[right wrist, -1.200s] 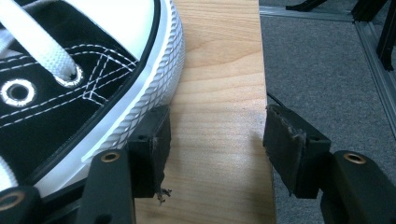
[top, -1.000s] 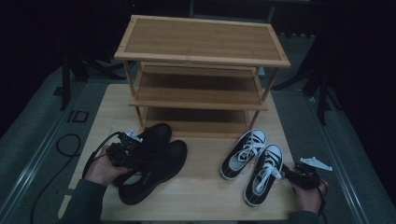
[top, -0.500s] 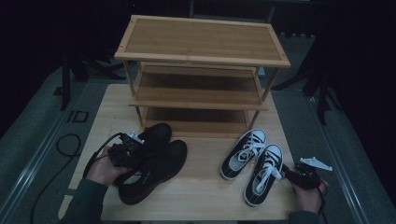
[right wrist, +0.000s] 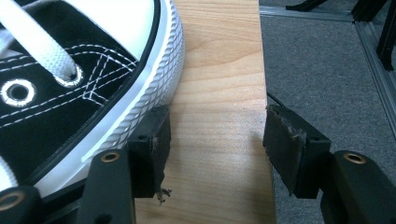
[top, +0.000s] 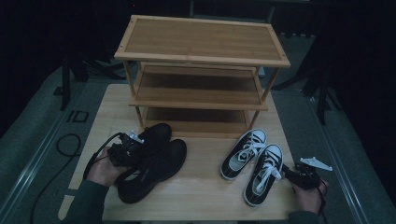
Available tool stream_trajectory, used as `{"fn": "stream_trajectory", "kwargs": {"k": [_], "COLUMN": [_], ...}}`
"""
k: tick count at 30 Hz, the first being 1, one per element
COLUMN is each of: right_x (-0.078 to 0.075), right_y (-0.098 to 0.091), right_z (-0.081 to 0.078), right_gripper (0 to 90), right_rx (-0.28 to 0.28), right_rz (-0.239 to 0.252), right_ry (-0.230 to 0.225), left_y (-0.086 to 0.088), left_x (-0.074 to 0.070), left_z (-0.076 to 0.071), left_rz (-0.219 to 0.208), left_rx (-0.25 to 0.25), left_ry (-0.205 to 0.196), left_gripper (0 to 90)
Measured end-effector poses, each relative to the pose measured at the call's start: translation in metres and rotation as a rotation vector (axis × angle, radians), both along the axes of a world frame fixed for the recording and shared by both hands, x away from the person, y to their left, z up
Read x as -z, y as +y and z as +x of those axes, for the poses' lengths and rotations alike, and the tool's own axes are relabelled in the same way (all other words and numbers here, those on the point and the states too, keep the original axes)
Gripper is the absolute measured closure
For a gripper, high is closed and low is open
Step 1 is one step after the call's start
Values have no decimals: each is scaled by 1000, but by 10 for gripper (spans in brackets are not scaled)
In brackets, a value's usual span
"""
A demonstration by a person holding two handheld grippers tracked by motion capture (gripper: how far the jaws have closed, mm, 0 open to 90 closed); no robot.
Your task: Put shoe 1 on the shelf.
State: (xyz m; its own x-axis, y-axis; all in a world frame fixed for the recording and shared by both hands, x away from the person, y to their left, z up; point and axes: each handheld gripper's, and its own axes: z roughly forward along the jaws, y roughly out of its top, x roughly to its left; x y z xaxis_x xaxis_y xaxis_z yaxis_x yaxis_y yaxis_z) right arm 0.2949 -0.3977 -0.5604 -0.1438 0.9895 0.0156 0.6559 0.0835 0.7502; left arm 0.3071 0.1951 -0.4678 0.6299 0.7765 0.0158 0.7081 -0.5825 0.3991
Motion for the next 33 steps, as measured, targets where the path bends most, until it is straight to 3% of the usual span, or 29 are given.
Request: {"fn": "stream_trajectory", "kwargs": {"k": [4,33], "right_x": [0,0], "right_y": [0,0], "right_z": [0,0], "right_gripper": [412,411], "right_rx": [0,1], "right_rz": [-1,1], "right_ry": [0,0], "left_y": [-4,-25], "left_x": [-2,-24], "left_z": [0,16], "left_rz": [16,-17], "left_rx": [4,21], "left_ry": [-10,-41], "left_gripper": [855,855]}}
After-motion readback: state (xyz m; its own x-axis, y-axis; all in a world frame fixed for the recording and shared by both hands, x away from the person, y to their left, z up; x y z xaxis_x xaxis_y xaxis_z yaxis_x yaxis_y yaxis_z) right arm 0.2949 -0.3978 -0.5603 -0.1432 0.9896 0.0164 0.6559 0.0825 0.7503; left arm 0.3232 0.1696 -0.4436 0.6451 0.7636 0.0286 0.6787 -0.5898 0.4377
